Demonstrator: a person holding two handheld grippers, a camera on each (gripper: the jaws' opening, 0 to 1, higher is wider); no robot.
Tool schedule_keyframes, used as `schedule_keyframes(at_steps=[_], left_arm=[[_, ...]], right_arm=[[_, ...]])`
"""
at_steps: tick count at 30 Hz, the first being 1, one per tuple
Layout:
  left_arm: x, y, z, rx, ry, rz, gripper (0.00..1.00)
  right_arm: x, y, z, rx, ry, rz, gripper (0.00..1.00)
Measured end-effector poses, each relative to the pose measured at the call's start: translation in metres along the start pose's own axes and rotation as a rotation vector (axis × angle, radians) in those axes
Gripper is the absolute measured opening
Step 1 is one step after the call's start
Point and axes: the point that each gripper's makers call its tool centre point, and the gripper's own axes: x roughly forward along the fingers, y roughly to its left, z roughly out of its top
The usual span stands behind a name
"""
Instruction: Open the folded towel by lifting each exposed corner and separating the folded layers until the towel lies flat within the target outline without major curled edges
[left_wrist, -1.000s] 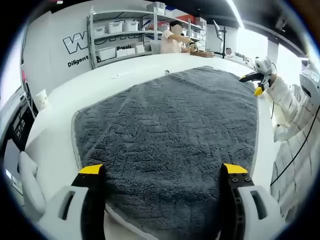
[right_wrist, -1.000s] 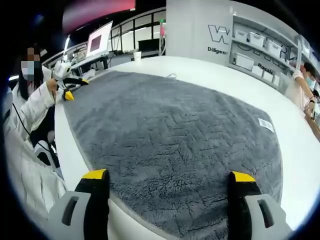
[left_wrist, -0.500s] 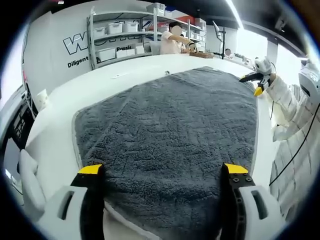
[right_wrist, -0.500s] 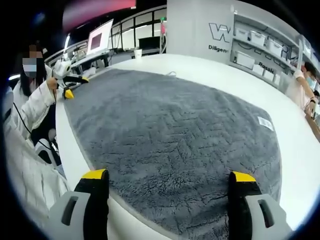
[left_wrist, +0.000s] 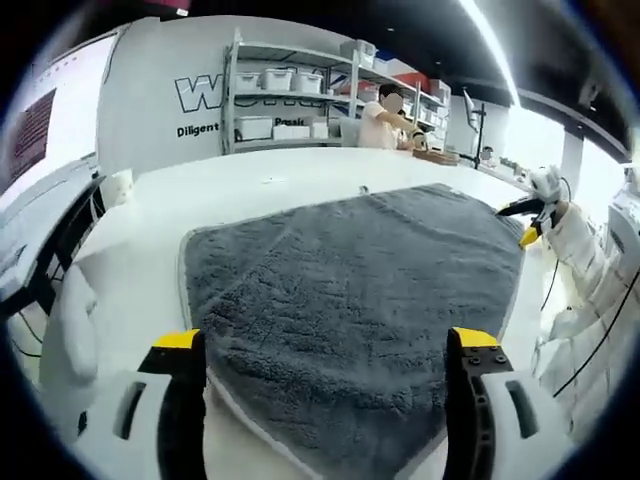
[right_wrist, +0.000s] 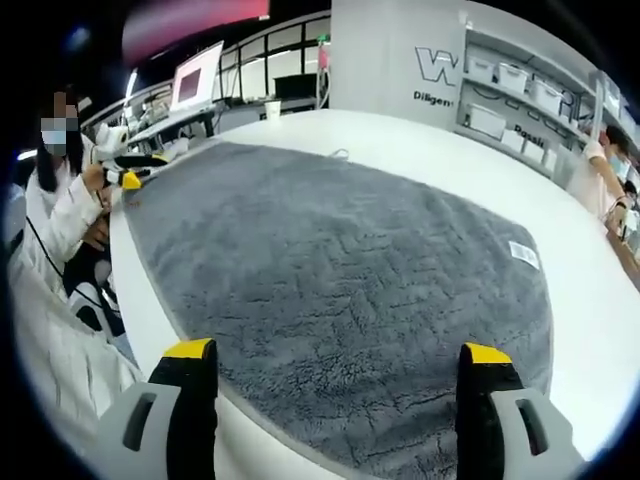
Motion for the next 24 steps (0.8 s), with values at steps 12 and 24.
schedule_keyframes(at_steps=[12,24], left_arm=[[-0.042,0.018,-0.023,-0.109,-0.026,0.144,0.85],[-0.067,0.013,-0.036,-0.181,-0.065,0.188,0.5]], right_arm=[[-0.011,-0.001,0.008,-0.01,-0.022,-0.022,0.99],[-0.02,-0.001,0.009,-0.013,-0.027,-0.031,0.99]])
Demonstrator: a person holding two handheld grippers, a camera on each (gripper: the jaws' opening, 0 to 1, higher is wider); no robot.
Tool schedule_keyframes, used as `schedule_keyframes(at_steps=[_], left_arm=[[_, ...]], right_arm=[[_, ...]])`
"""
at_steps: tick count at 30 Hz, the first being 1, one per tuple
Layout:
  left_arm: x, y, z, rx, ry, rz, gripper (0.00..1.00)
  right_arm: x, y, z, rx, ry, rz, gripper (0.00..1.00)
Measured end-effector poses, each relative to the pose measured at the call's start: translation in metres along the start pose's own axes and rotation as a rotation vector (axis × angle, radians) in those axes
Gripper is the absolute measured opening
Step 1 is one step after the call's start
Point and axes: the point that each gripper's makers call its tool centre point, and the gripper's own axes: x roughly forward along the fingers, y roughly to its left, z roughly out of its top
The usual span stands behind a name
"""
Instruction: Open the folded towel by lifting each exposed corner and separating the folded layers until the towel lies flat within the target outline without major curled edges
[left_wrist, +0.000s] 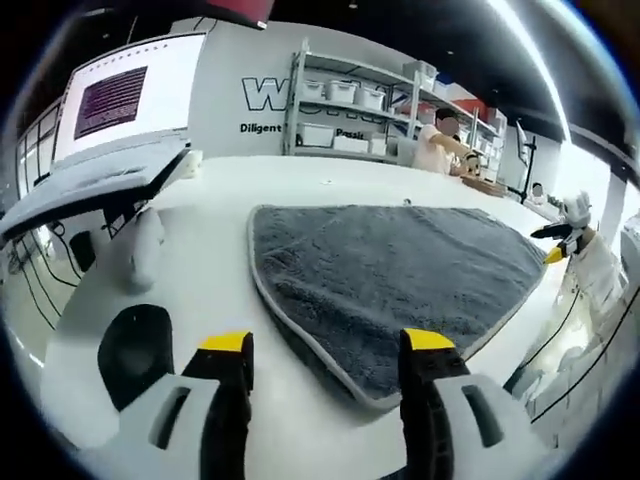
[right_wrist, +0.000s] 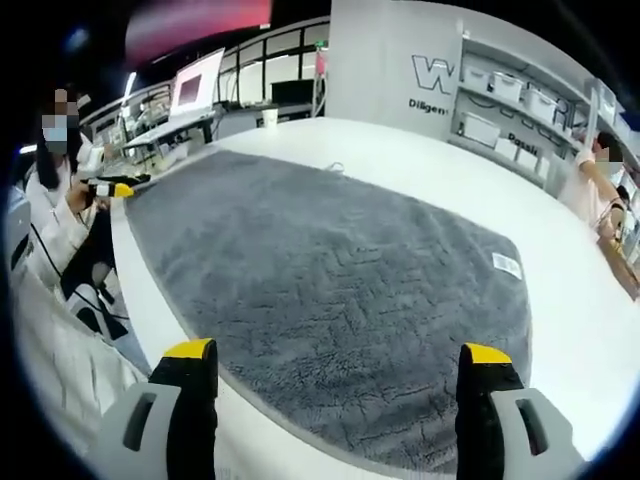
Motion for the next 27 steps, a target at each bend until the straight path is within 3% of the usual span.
schedule_keyframes(at_steps=[6,11,16,27], left_arm=[[-0.005,-0.002,-0.008,-0.033,0.003,-0.002,0.29],[-0.01,-0.003,-0.011,-0.055,-0.009,0.0,0.06],[-0.007,0.0,-0.024,-0.031,0.033,0.017,0.02],[-0.011,0.004,-0.026,-0.011,0.053,0.034,0.02]], right_arm=[[-0.002,0.001,0.0,-0.001,-0.004,0.001,0.99],[-0.002,0.001,-0.001,0.002,-0.004,0.003,0.99],[-0.002,0.001,-0.003,0.004,0.004,0.002,0.99],[-0.001,-0.004,-0.009,0.017,0.015,-0.007,0.99]])
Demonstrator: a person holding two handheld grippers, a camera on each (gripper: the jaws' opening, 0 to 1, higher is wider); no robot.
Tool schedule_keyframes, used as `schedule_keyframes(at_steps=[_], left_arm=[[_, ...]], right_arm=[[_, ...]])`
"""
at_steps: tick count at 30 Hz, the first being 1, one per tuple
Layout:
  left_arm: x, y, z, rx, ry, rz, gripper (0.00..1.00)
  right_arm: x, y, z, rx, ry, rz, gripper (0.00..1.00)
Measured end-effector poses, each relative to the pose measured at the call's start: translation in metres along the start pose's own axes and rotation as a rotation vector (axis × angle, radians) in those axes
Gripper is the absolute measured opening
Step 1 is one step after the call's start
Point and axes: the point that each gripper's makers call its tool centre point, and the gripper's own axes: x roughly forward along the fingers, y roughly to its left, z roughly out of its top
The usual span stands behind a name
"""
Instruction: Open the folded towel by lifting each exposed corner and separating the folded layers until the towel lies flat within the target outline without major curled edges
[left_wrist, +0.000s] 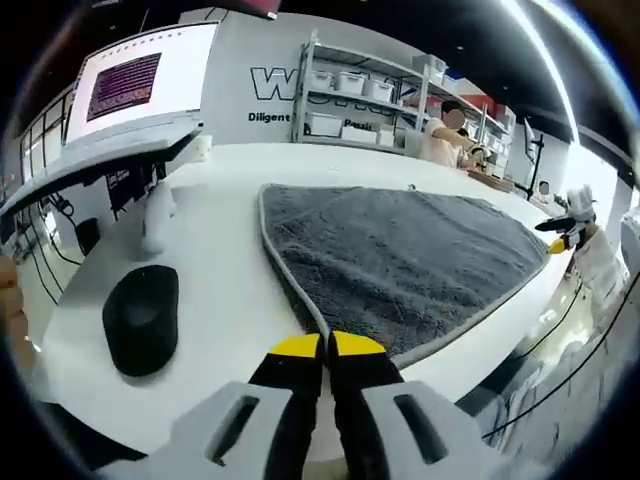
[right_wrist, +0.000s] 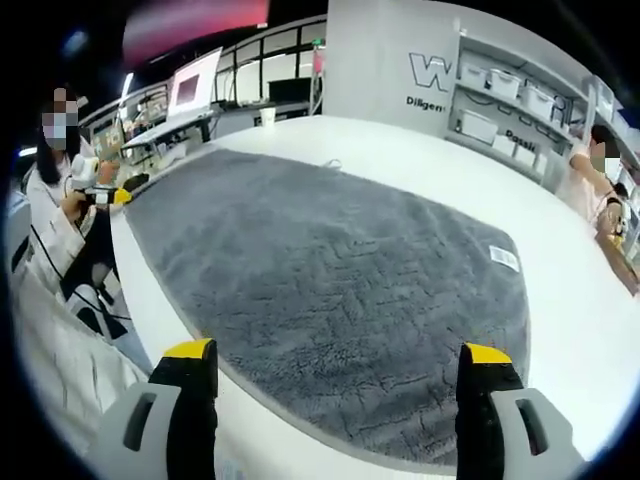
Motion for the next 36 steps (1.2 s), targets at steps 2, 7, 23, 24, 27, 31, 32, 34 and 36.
schedule_keyframes(at_steps=[2,7,23,24,27,31,32,34,36], left_arm=[[-0.001,0.001,-0.002,0.001,0.016,0.005,0.02],[-0.003,0.004,-0.008,-0.012,0.05,0.023,0.02],[-0.005,0.005,-0.009,0.042,0.092,0.031,0.1],[-0.005,0.004,-0.005,0.038,0.083,0.025,0.16],[-0.004,0.003,0.01,0.024,0.053,0.024,0.3],[0.004,-0.002,0.037,0.06,0.008,0.009,0.29],[0.006,-0.004,0.041,0.063,0.001,0.003,0.29],[0.015,-0.012,0.065,0.073,-0.038,-0.025,0.33],[0.024,-0.016,0.085,0.079,-0.056,-0.04,0.37]], right_arm=[[0.001,-0.001,-0.002,0.005,0.005,-0.003,0.99],[0.001,0.001,-0.004,0.006,0.01,0.002,0.99],[-0.003,-0.014,-0.012,0.036,0.011,-0.006,0.99],[-0.004,-0.015,-0.011,0.038,0.008,-0.008,0.99],[-0.008,-0.023,-0.009,0.041,-0.006,-0.018,0.99],[-0.014,-0.037,0.001,0.029,-0.026,-0.033,0.99],[-0.016,-0.042,0.008,0.023,-0.044,-0.038,0.99],[-0.018,-0.048,0.017,0.016,-0.059,-0.042,0.97],[-0.021,-0.059,0.032,-0.014,-0.092,-0.051,0.94]])
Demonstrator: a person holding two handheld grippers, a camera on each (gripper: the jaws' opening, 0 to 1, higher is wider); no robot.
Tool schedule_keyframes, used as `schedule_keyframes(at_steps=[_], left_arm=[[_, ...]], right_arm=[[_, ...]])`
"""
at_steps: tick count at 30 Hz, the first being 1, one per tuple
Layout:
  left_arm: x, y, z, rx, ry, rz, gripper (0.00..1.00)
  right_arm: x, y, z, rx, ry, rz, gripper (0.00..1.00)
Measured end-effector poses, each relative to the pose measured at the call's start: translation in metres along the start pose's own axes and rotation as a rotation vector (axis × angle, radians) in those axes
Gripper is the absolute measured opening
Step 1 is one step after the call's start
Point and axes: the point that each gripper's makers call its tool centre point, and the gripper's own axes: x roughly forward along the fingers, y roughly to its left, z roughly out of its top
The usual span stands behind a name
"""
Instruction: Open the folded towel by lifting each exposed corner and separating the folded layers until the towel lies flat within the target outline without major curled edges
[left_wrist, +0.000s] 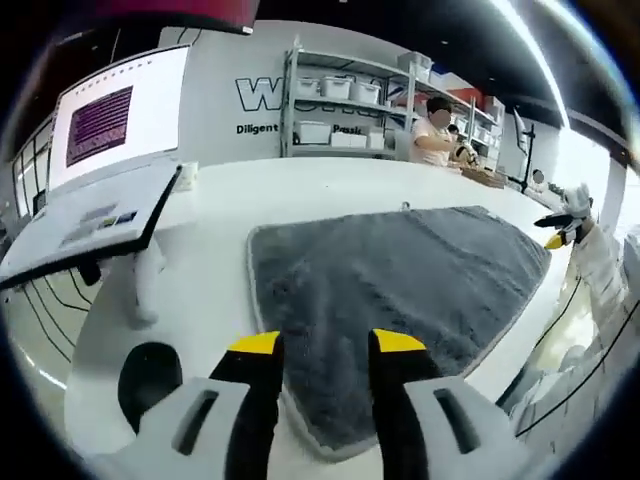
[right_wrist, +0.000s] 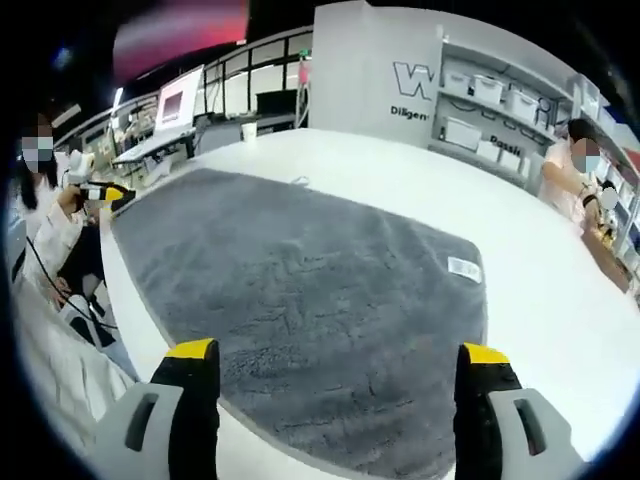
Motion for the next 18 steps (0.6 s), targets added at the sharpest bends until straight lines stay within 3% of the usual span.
schedule_keyframes(at_steps=[6,8,13,18], left_arm=[[0.035,-0.011,0.046,0.02,-0.046,-0.073,0.39],[0.043,-0.012,0.055,0.025,-0.047,-0.082,0.4],[0.069,0.0,0.074,0.045,-0.028,-0.06,0.4],[0.102,0.027,0.082,0.023,-0.013,0.005,0.37]], right_arm=[[0.008,-0.035,0.03,0.009,-0.047,-0.011,0.85],[0.011,-0.048,0.036,0.023,-0.06,-0.021,0.83],[0.019,-0.072,0.047,0.045,-0.068,-0.027,0.76],[0.031,-0.097,0.058,0.076,-0.086,-0.04,0.69]])
